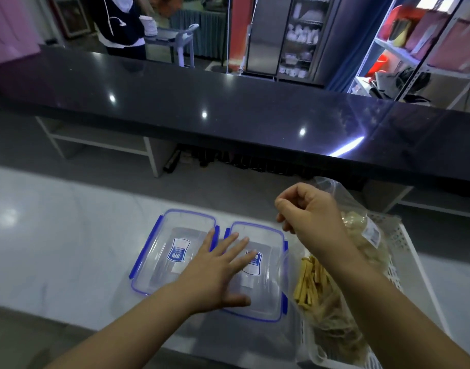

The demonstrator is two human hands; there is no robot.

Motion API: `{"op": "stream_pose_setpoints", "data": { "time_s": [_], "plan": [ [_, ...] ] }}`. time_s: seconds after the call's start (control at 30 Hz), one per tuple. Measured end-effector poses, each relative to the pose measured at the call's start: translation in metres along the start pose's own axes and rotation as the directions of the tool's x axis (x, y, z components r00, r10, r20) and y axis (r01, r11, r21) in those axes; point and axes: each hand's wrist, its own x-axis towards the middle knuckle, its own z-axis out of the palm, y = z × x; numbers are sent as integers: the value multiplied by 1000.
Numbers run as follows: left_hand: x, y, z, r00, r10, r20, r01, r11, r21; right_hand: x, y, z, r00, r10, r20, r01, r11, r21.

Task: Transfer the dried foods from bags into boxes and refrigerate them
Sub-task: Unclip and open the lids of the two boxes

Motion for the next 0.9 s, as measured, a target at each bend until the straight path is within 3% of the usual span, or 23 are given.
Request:
{"op": "stream_pose_setpoints", "data": {
  "time_s": [0.17, 0.4, 0.53, 0.73, 0.9],
  "plan": [
    [0, -7, 4, 999, 10, 40, -6, 996, -85, -8, -3, -1, 1000, 16, -23, -16, 1000, 3],
    [-22, -51, 0, 998, 14, 59, -12, 999, -38, -18, -35, 30, 997, 5, -78, -6, 1000, -10],
    [-36, -85, -6, 997, 20, 78, -18, 999, -27, -27, -42, 76, 999, 32, -11, -33, 989, -147],
    [-55, -127, -11, 997, 18, 74, -16, 999, -35, -30, 7, 137, 948, 310, -74, -315, 876, -365],
    [-67, -148, -10, 999, -20, 38, 25, 990, -136, -33, 35, 172, 851, 523, -58, -519, 815, -258]
  ]
}}
